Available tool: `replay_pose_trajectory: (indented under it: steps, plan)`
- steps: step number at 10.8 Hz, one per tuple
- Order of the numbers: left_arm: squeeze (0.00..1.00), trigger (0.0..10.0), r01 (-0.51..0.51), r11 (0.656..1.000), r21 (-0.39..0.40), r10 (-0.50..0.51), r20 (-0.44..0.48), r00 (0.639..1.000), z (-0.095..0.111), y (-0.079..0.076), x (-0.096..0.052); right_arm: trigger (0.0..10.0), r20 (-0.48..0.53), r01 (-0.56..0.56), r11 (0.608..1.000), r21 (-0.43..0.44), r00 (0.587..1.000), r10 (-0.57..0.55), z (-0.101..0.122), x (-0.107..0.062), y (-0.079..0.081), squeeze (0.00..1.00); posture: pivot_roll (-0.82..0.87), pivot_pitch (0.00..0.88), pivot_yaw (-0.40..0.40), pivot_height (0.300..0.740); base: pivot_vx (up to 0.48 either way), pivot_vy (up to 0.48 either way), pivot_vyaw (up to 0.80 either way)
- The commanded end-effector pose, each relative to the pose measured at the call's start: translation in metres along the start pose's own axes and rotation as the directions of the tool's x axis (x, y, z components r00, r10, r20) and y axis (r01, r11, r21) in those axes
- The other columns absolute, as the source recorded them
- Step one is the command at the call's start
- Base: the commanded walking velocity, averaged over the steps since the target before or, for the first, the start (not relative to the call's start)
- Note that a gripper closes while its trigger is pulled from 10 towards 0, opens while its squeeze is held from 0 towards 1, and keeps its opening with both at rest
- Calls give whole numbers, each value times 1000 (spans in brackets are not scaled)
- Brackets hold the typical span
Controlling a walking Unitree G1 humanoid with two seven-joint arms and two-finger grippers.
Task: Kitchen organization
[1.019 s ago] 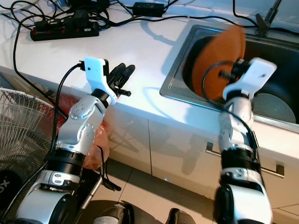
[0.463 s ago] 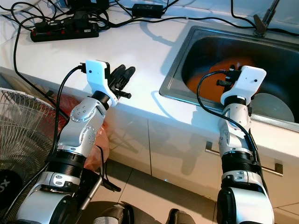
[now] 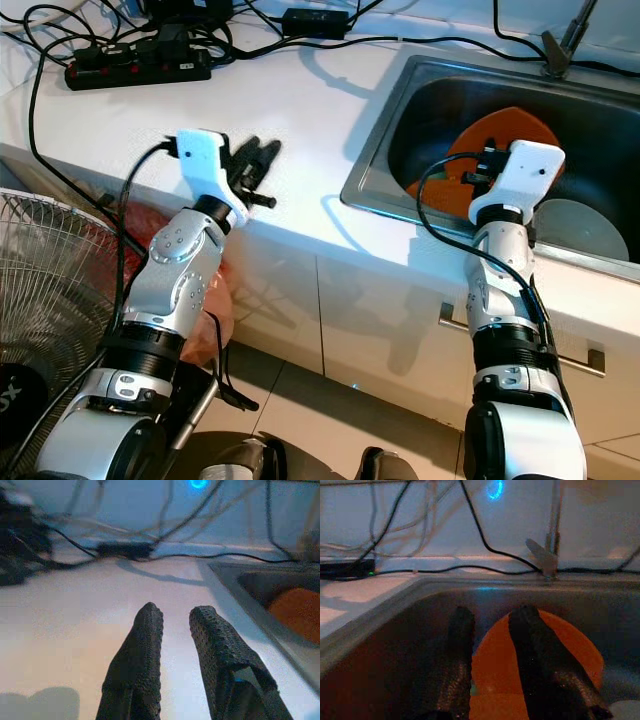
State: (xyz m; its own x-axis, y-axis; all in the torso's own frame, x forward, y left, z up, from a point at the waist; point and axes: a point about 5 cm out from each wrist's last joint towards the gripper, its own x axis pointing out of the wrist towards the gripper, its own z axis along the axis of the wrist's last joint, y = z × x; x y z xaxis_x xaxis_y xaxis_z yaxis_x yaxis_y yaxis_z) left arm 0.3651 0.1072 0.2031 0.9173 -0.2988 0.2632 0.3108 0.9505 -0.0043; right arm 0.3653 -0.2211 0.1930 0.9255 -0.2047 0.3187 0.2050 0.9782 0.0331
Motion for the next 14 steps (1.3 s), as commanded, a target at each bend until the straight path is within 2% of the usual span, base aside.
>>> replay_pose_trajectory:
  steps: [1,2,4,5,6,9,14]
  plan:
    - [0,10000,-54,998,45,55,-14,998,-9,5,-5,10000,79,-42,998,-42,996,45,15,2,5,0,3,141,39,740,0,0,0]
    - [0,10000,-82,992,94,82,9,997,-10,7,-6,10000,126,-74,994,-83,989,84,24,0,8,0,0,143,39,740,0,0,0]
    - [0,10000,-85,993,87,83,23,996,-9,5,-8,10000,149,-72,992,-102,985,87,30,-1,6,0,-12,145,39,740,0,0,0]
    - [0,10000,-90,987,130,86,37,996,-8,3,-7,10000,145,-75,991,-115,985,91,30,-4,4,0,-13,146,37,740,0,0,0]
    - [0,10000,-91,983,158,85,44,995,-10,1,-8,10000,107,-92,987,-128,989,106,20,-12,3,0,-15,144,37,740,0,0,0]
    - [0,10000,-107,984,145,98,69,993,-9,-5,-9,10000,51,-97,988,-119,993,103,4,-25,4,0,-23,134,41,740,0,0,0]
    - [0,10000,-103,984,148,92,78,993,-9,-8,-9,10000,31,-87,990,-114,995,91,2,-28,3,0,-26,122,44,740,0,0,0]
